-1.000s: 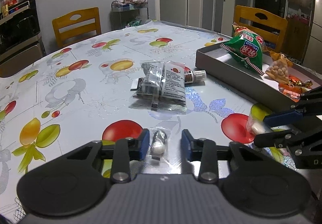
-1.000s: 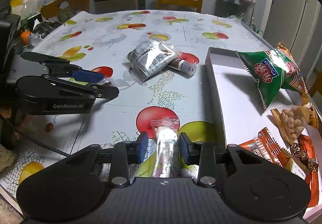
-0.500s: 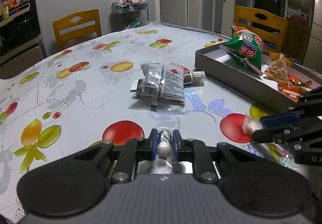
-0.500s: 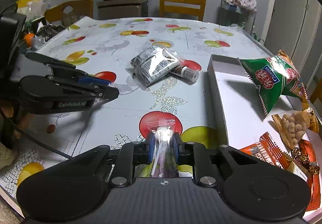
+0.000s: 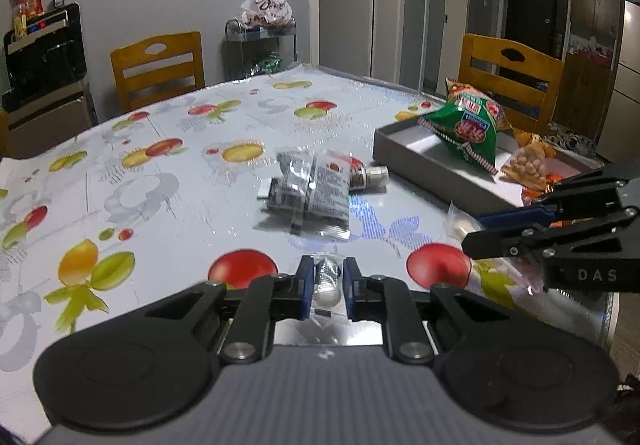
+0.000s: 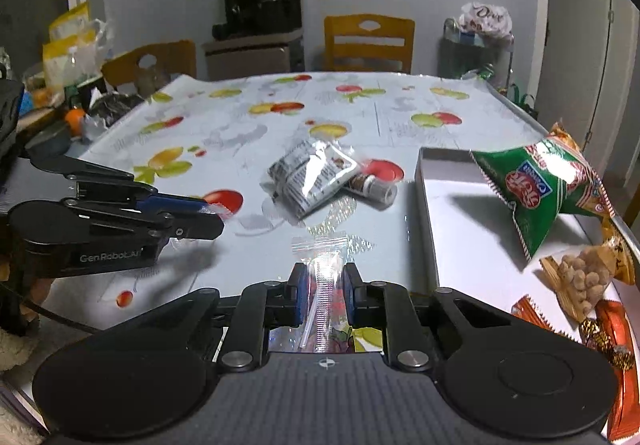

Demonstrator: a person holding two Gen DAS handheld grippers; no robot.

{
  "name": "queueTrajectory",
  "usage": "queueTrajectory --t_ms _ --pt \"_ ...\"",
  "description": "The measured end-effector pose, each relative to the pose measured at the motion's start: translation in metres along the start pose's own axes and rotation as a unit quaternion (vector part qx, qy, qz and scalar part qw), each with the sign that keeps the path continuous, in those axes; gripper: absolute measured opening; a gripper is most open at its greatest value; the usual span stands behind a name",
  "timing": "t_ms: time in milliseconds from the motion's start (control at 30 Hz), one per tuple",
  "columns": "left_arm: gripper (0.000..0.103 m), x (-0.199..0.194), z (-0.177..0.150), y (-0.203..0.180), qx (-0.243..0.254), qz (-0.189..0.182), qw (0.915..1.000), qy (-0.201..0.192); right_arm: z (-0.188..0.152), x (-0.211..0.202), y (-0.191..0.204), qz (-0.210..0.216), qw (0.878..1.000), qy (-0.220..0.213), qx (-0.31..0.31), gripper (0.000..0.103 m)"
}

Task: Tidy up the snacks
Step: 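Carry the white candy and clear stick packet over the grey tray with both tools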

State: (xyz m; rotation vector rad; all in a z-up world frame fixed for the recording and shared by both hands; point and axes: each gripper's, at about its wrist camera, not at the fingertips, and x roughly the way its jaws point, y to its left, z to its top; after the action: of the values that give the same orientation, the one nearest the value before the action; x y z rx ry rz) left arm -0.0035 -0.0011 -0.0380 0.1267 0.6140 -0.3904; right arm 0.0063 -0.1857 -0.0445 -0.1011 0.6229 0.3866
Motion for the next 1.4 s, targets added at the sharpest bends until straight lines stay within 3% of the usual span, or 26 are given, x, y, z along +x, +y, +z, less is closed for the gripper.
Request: queueTrajectory --t_ms 200,567,733,1200,1400 --pt "0.012 -0.003 0.016 -0.008 0.009 0.000 0.9999 -0.008 0.006 -0.007 -0.009 0.002 1.000 -0.014 0.005 0.021" --pt "0.012 0.008 0.061 -0.046 0.054 -0.007 0.9982 -0.026 0.029 -0.018 -0.042 -0.038 0.998 -0.035 0.019 0.021" --pt "0.012 0.020 0.081 -0.067 0.072 -0.015 0.9968 -0.031 0.031 -0.014 -0.061 -0.053 0.998 -0.025 0.033 0.021" --pt "0.012 0.087 0.131 -0.102 0.059 -0.047 0.9971 -0.012 0.032 -0.003 -0.103 -0.057 0.996 -0.024 0.071 0.021" --pt "0.013 0.128 0.140 -0.113 0.061 -0.039 0.9972 0.015 0.030 0.015 -0.121 -0.041 0.994 0.007 0.103 0.021"
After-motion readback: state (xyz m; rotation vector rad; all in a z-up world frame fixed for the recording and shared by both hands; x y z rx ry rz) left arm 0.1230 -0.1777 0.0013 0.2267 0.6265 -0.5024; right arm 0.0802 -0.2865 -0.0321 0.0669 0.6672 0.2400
